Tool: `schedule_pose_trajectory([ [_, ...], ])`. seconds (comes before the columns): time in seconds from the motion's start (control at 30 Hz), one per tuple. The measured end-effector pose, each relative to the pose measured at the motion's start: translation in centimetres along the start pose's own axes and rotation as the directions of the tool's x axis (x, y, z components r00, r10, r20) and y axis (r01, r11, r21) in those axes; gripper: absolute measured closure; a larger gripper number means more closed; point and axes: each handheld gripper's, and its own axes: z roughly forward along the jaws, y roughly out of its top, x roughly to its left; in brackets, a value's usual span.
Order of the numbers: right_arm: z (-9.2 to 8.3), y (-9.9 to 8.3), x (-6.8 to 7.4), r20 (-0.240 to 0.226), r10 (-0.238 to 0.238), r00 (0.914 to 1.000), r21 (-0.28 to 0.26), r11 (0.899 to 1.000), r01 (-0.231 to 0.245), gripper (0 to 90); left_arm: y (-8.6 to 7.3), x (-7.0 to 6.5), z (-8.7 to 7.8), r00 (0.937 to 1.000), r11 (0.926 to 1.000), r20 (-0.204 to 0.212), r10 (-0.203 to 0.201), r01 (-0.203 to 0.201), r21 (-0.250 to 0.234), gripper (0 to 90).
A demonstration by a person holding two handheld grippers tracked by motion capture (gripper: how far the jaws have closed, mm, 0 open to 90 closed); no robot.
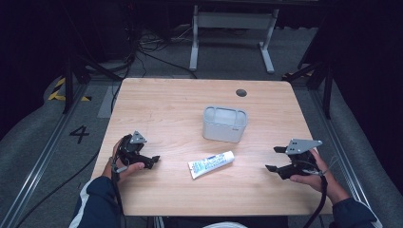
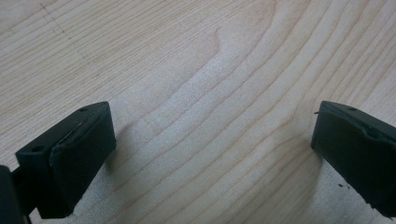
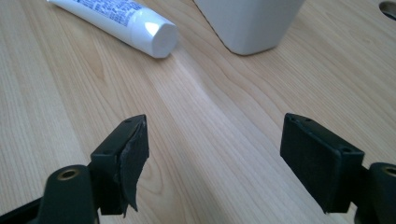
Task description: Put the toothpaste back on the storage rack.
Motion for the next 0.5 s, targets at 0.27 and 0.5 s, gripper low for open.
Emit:
schedule_pose_trajectory([
  [0.27,1.2,1.9,1.0,-0.058,-0.066,0.9961,0.013,0.998,0.067,24.4,0.0,0.0,0.0,1.0000,1.0000,0.000,0.000,0.000,0.002,0.1],
  [0.5,2.3,3.7,1.8,-0.098,-0.113,0.9888,0.017,0.993,0.115,24.3,0.0,0.0,0.0,1.0000,1.0000,0.000,-0.004,0.004,0.003,0.1],
])
